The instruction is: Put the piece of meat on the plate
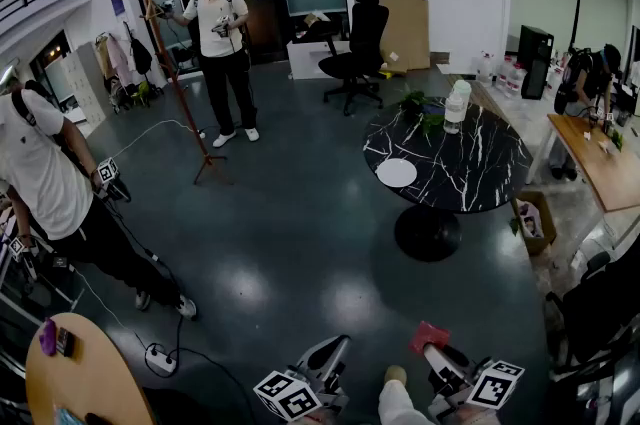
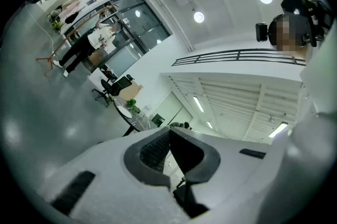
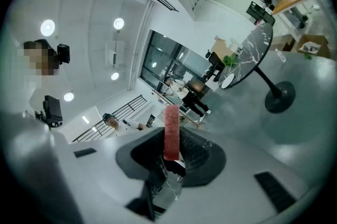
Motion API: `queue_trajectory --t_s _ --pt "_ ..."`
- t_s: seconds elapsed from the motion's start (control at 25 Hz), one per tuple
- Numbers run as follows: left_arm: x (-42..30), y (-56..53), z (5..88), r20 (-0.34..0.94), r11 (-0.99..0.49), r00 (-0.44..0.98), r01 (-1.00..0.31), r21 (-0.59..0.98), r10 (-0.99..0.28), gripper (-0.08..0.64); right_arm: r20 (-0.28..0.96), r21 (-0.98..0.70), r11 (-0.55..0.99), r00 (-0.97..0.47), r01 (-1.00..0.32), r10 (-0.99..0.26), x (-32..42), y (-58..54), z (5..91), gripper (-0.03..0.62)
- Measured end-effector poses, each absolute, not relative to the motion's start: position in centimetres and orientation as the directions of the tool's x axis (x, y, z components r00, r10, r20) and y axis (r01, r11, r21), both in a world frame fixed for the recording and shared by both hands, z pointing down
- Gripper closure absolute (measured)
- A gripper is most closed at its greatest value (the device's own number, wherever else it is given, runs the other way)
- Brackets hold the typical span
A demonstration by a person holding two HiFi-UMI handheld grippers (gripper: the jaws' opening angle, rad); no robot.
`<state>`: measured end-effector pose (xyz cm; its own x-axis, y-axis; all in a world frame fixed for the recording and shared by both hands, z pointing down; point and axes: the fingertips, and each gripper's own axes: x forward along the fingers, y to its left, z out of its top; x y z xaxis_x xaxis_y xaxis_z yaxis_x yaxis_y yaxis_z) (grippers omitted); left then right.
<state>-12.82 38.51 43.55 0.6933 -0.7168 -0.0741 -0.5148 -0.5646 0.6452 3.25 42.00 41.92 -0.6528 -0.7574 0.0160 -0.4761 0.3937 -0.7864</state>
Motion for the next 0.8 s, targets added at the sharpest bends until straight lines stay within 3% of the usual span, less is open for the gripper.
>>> queue_trajectory --t_s 0.28,0.8 --pt "-11.4 29.5 41.7 -0.099 -0.552 0.647 -0.548 0.629 -0.756 0.551 0.002 -0.759 0.470 -0.724 -0.451 -0.690 3.6 32.7 39.9 0.503" --pt "-5.5 19.2 42.2 -0.109 -0.552 0.641 -0.546 0.630 -0.759 0.551 0.020 -0.777 0.440 -0.717 -0.450 -0.697 10.1 22.4 41.6 0.503"
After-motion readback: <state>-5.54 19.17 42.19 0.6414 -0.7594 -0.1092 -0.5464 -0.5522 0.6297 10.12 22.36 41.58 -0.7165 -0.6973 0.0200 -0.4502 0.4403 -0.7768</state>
